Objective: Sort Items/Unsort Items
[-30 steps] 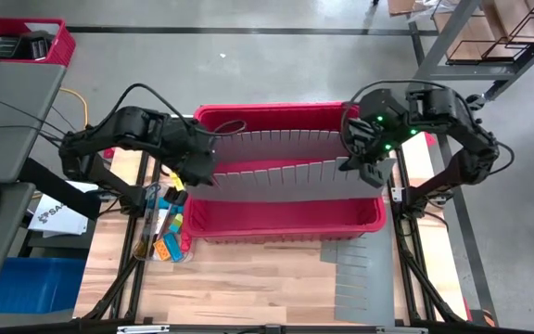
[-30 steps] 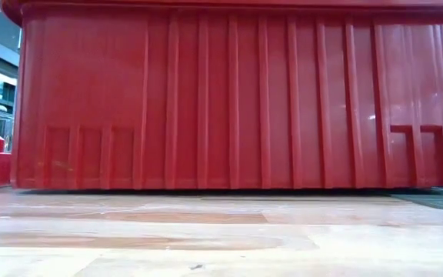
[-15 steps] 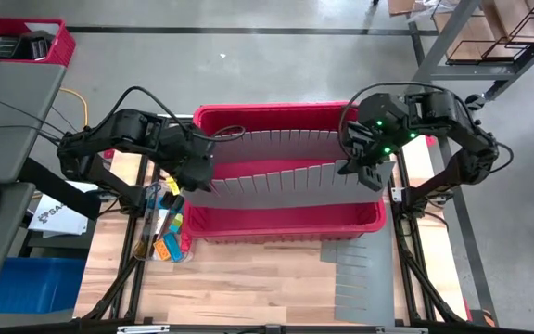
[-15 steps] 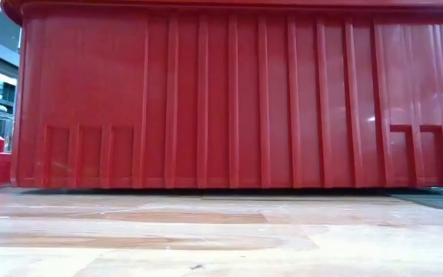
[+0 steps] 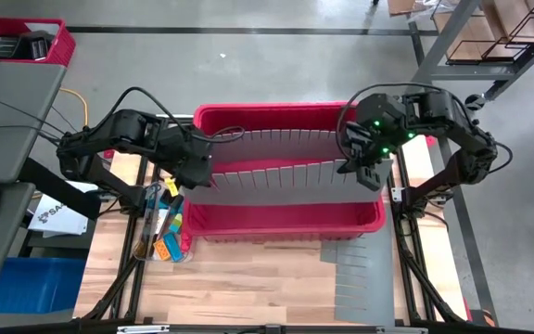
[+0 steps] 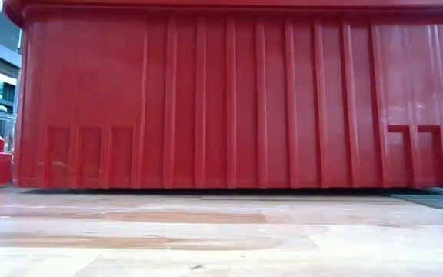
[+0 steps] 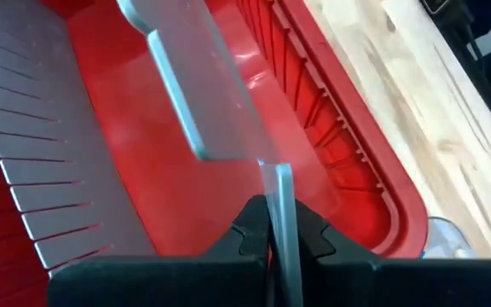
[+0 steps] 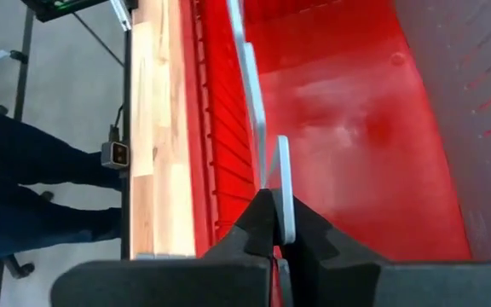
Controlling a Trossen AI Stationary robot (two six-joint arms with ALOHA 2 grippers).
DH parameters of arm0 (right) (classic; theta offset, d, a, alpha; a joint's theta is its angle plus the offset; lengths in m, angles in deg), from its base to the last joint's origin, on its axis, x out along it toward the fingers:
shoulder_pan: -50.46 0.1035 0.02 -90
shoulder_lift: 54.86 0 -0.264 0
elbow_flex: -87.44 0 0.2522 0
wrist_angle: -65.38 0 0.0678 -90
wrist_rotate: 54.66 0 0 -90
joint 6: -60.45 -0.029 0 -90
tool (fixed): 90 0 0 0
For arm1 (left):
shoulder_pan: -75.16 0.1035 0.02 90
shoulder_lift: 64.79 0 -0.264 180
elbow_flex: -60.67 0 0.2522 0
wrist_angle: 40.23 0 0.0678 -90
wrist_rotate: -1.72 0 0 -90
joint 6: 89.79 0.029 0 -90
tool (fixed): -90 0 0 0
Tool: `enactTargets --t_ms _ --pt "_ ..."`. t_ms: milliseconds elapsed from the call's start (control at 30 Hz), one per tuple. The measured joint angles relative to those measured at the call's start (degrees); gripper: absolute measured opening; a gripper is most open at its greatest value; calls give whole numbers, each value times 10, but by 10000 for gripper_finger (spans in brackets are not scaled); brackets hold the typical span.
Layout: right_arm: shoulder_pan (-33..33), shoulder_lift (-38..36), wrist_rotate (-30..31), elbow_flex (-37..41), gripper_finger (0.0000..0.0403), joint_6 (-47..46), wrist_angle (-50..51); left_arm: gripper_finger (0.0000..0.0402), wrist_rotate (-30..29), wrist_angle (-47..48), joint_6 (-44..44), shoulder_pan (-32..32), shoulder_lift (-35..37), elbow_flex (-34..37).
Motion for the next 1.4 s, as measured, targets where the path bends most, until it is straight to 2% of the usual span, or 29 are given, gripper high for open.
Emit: enactTargets --t_ms 333,567,867,1167,1400 --pt "0 -1 -5 0 0 0 1 0 10 -1 21 6 -5 3" --pt "1 0 -5 0 0 -16 5 0 -2 -10 27 10 -4 47" --pt "5 -2 -6 0 0 -17 -3 0 32 2 -18 9 -2 1" --pt "5 -1 -3 0 0 -30 2 0 31 -8 8 16 0 40" --pt "9 -1 -4 0 0 -39 -1 0 23 -8 -4 16 9 40"
